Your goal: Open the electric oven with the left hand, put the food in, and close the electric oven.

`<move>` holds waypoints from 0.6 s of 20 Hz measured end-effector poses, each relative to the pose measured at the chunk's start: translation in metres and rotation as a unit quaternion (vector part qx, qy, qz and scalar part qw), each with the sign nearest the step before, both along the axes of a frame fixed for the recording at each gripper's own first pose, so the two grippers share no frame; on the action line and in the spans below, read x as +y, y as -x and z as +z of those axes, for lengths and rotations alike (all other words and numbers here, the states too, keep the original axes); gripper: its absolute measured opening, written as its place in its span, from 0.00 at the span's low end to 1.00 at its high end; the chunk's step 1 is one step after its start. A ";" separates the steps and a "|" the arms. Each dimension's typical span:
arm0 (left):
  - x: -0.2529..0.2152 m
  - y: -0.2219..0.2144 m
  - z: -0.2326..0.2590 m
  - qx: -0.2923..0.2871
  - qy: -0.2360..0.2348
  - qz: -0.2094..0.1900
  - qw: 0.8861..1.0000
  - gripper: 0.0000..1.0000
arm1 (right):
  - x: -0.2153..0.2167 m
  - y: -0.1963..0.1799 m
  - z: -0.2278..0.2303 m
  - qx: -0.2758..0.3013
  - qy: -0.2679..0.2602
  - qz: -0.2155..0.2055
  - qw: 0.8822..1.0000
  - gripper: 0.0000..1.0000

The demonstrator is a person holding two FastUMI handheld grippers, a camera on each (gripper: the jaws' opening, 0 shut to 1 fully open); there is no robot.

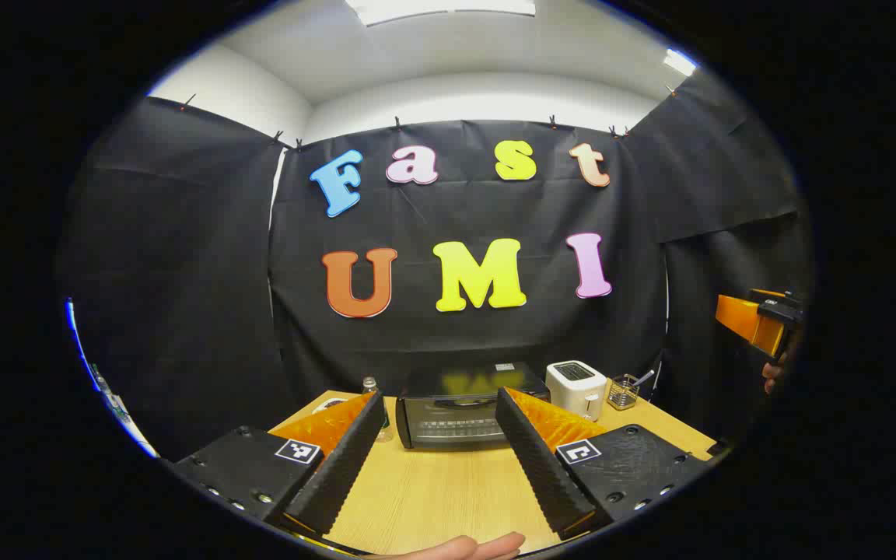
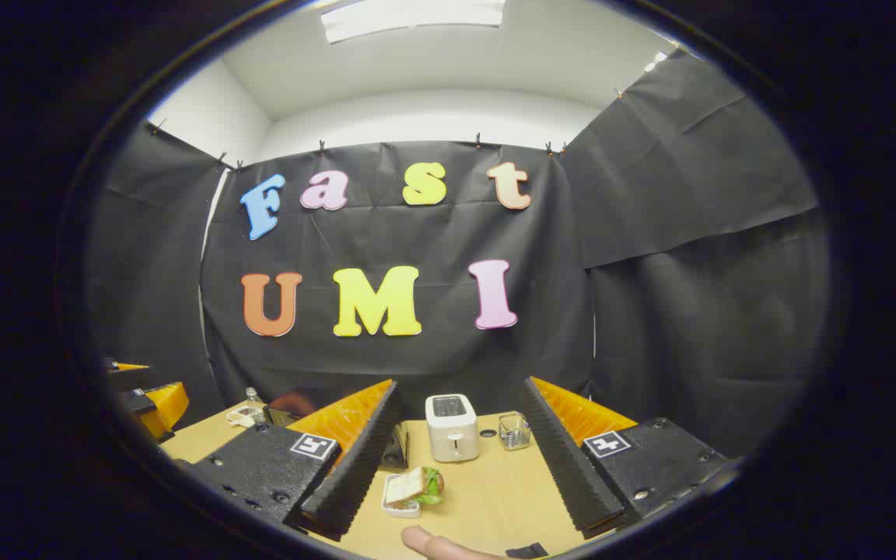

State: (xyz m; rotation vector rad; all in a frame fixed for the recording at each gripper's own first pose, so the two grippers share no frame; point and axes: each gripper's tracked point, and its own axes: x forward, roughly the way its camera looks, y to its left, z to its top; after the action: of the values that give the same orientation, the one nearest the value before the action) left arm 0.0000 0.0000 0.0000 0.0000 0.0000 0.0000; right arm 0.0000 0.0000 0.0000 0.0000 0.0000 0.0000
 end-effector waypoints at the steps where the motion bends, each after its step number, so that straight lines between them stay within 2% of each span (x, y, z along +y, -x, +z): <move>1: -0.001 0.001 0.001 0.000 0.000 -0.001 1.000 0.95 | -0.005 0.001 0.001 -0.003 0.001 -0.004 1.000 0.90; 7: -0.009 0.004 0.002 -0.003 0.003 -0.010 1.000 0.95 | -0.012 0.006 0.005 -0.013 0.003 -0.003 1.000 0.90; 10: -0.001 0.004 0.013 -0.026 0.005 0.006 1.000 0.95 | -0.016 0.007 0.007 -0.016 -0.011 0.000 1.000 0.90; 11: -0.004 0.004 0.014 -0.031 0.001 0.004 1.000 0.95 | -0.017 0.006 0.008 -0.017 -0.015 0.000 1.000 1.00; 12: -0.006 0.005 0.013 -0.030 0.001 0.002 1.000 0.95 | -0.020 0.006 0.008 -0.017 -0.017 -0.001 1.000 0.90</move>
State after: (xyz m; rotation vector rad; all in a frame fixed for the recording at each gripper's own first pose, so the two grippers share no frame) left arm -0.0046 -0.0059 0.0128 -0.0015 -0.0603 0.0043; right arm -0.0055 -0.0205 0.0075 0.0343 -0.0344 -0.0016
